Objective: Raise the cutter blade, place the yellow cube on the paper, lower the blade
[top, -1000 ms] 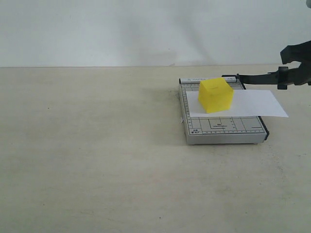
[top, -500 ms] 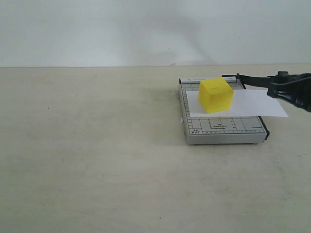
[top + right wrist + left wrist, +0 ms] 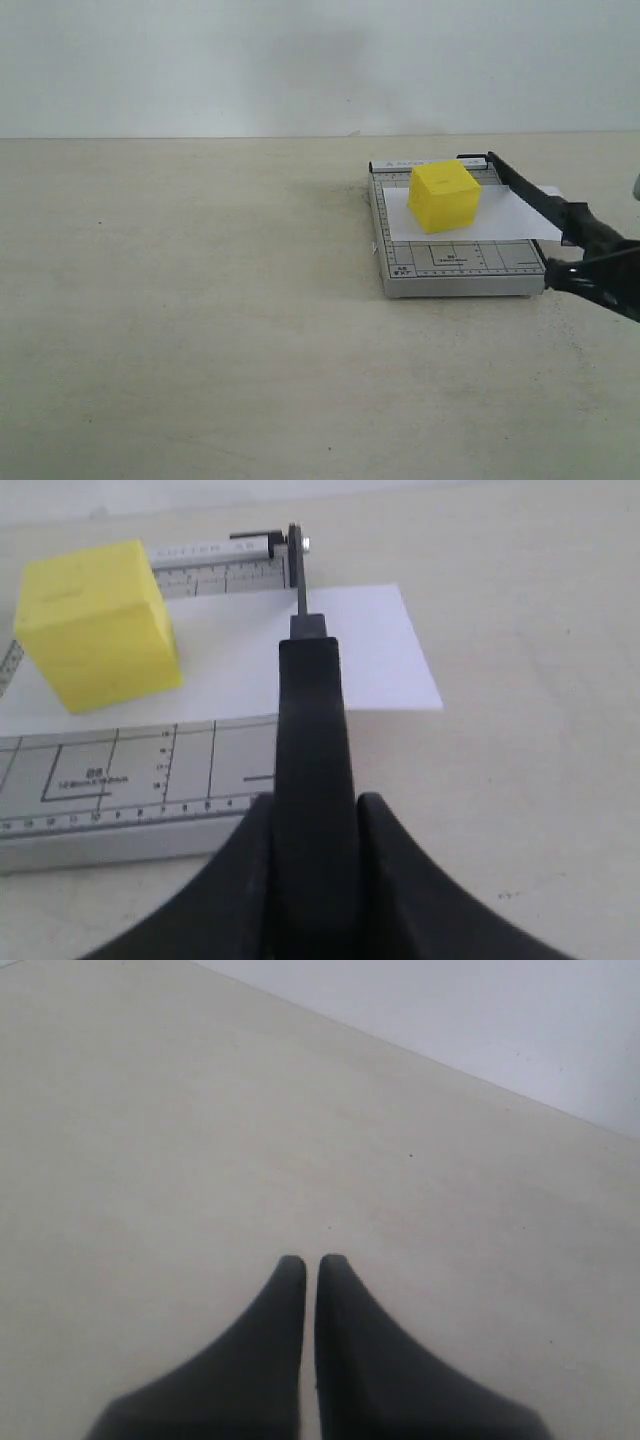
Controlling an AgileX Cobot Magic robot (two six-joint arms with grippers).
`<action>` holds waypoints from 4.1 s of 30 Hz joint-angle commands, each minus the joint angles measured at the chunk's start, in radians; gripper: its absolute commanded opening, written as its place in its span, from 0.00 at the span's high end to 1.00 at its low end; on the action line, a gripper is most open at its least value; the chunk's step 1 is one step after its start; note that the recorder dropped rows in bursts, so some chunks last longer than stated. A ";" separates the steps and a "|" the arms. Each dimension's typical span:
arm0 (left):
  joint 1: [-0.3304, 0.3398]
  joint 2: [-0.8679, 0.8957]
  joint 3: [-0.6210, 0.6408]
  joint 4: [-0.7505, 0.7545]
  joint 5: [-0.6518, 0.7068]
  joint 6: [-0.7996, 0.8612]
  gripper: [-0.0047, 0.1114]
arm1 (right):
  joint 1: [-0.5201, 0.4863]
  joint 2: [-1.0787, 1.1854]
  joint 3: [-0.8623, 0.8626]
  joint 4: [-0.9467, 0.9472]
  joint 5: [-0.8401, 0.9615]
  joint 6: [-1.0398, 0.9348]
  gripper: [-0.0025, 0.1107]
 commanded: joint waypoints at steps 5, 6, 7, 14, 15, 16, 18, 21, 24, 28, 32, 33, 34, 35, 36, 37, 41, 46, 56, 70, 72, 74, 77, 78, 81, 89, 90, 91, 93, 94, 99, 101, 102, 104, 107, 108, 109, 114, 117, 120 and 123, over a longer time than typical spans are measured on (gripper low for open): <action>-0.005 -0.007 0.004 -0.009 -0.004 -0.007 0.92 | 0.004 0.164 0.021 -0.039 0.072 0.046 0.98; -0.005 -0.007 0.004 -0.009 -0.004 -0.007 0.92 | 0.004 0.180 0.021 -0.057 0.065 0.055 0.98; -0.005 -0.007 0.004 -0.009 -0.004 -0.007 0.92 | 0.004 0.198 0.021 -0.085 0.057 0.071 0.98; -0.005 -0.007 0.004 -0.007 -0.004 -0.007 0.92 | 0.004 0.325 0.021 -0.225 -0.017 0.208 0.98; -0.005 -0.007 0.004 -0.005 -0.004 -0.007 0.92 | 0.004 0.336 0.021 -0.225 -0.026 0.210 0.98; -0.005 -0.007 0.004 -0.001 -0.004 -0.007 0.92 | 0.004 0.345 0.021 -0.225 -0.030 0.210 0.98; -0.005 -0.007 0.004 0.000 -0.004 -0.007 0.92 | 0.004 0.348 0.021 -0.225 -0.032 0.210 0.98; -0.005 -0.007 0.004 0.000 -0.004 -0.007 0.92 | 0.004 0.348 0.021 -0.225 -0.042 0.210 0.98; -0.005 -0.007 0.004 0.000 -0.004 -0.007 0.92 | 0.004 0.348 0.021 -0.225 -0.042 0.213 0.98; -0.005 -0.007 0.004 0.000 -0.004 -0.007 0.92 | 0.004 0.342 0.021 -0.225 -0.023 0.213 0.98; -0.005 -0.007 0.004 0.000 -0.004 -0.007 0.92 | 0.004 0.342 0.021 -0.225 -0.035 0.213 0.98; -0.005 -0.007 0.004 0.000 -0.004 -0.007 0.92 | 0.004 0.342 0.021 -0.225 -0.035 0.213 0.98; -0.005 -0.007 0.004 -0.002 -0.004 -0.007 0.92 | 0.004 0.342 0.021 -0.225 -0.035 0.213 0.98; -0.005 -0.007 0.004 -0.012 -0.004 -0.007 0.92 | 0.004 0.342 0.021 -0.225 -0.035 0.207 0.98; -0.005 -0.007 0.004 -0.021 -0.006 -0.007 0.92 | 0.004 0.342 0.021 -0.225 -0.035 0.201 0.98; -0.005 -0.007 0.004 -0.037 -0.006 -0.007 0.92 | 0.004 0.342 0.021 -0.225 -0.033 0.197 0.98; -0.005 -0.007 0.004 -0.059 -0.004 -0.007 0.92 | 0.004 0.342 0.021 -0.225 -0.022 0.194 0.82; -0.005 -0.007 0.004 -0.056 -0.004 -0.007 0.92 | 0.004 0.342 0.021 -0.222 -0.014 0.198 0.67; -0.005 -0.007 0.004 -0.063 -0.031 -0.007 0.92 | 0.004 0.287 0.021 -0.198 0.150 0.203 0.67; -0.005 -0.007 0.004 -0.030 -0.049 -0.007 0.92 | 0.004 -0.674 0.021 -0.190 0.912 0.352 0.80; -0.005 -0.007 0.004 -0.030 -0.049 -0.007 0.92 | 0.004 -0.887 0.021 -0.190 0.884 0.280 0.98; -0.005 -0.007 0.004 -0.030 -0.049 -0.007 0.92 | 0.004 -1.092 0.021 -0.196 0.861 0.220 0.98; -0.005 -0.007 0.004 -0.025 -0.051 -0.007 0.92 | -0.004 -1.297 0.021 -0.347 0.838 0.273 0.98; -0.005 -0.007 0.004 -0.026 -0.049 -0.007 0.92 | -0.004 -1.353 0.021 -0.389 0.823 0.225 0.98; -0.005 -0.007 0.004 -0.024 -0.049 -0.007 0.92 | -0.004 -1.365 0.021 -0.412 0.814 0.166 0.98; -0.005 -0.007 0.004 -0.014 -0.049 -0.007 0.92 | 0.001 -1.365 0.021 -0.535 0.917 0.180 0.98; -0.005 -0.007 0.004 -0.014 -0.049 -0.007 0.92 | 0.001 -1.365 0.021 -0.535 0.989 0.180 0.98; -0.005 -0.007 0.004 -0.014 -0.049 -0.007 0.92 | 0.001 -1.365 0.021 -0.535 1.049 0.198 0.98; -0.005 -0.007 0.004 -0.015 -0.051 -0.007 0.92 | 0.001 -1.365 0.050 -0.579 1.051 0.245 0.98; -0.005 -0.007 0.004 -0.015 -0.051 -0.007 0.92 | 0.001 -1.365 0.060 -0.590 1.054 0.282 0.98; -0.005 -0.007 0.004 -0.015 -0.051 -0.007 0.92 | -0.015 -1.365 0.086 -0.598 1.046 0.318 0.98; -0.005 -0.007 0.004 -0.015 -0.051 -0.007 0.92 | -0.049 -1.365 0.092 -0.603 0.984 0.313 0.98; -0.005 -0.007 0.004 -0.015 -0.051 -0.005 0.92 | -0.070 -1.365 0.092 -0.617 0.959 0.298 0.98; -0.005 -0.007 0.004 -0.015 -0.051 -0.005 0.92 | -0.119 -1.365 0.092 -0.671 0.955 0.284 0.98; -0.005 -0.007 0.004 -0.015 -0.051 -0.003 0.92 | -0.170 -1.365 0.092 -0.672 1.038 0.305 0.98; -0.005 -0.007 0.004 -0.015 -0.049 -0.003 0.92 | -0.175 -1.365 0.092 -0.675 1.052 0.323 0.98; -0.005 -0.007 0.004 -0.015 -0.049 -0.003 0.92 | -0.177 -1.365 0.094 -0.688 1.051 0.323 0.98; -0.005 -0.007 0.004 -0.015 -0.049 -0.003 0.92 | -0.177 -1.365 0.094 -0.692 1.052 0.321 0.98; -0.005 -0.007 0.004 -0.015 -0.049 -0.003 0.92 | -0.177 -1.365 0.094 -0.686 1.047 0.346 0.98; -0.005 -0.007 0.004 -0.015 -0.049 -0.003 0.92 | -0.178 -1.365 0.105 -0.639 0.882 0.388 0.98; -0.005 -0.007 0.004 -0.015 -0.051 -0.003 0.92 | -0.178 -1.365 0.172 -0.467 0.907 0.262 0.98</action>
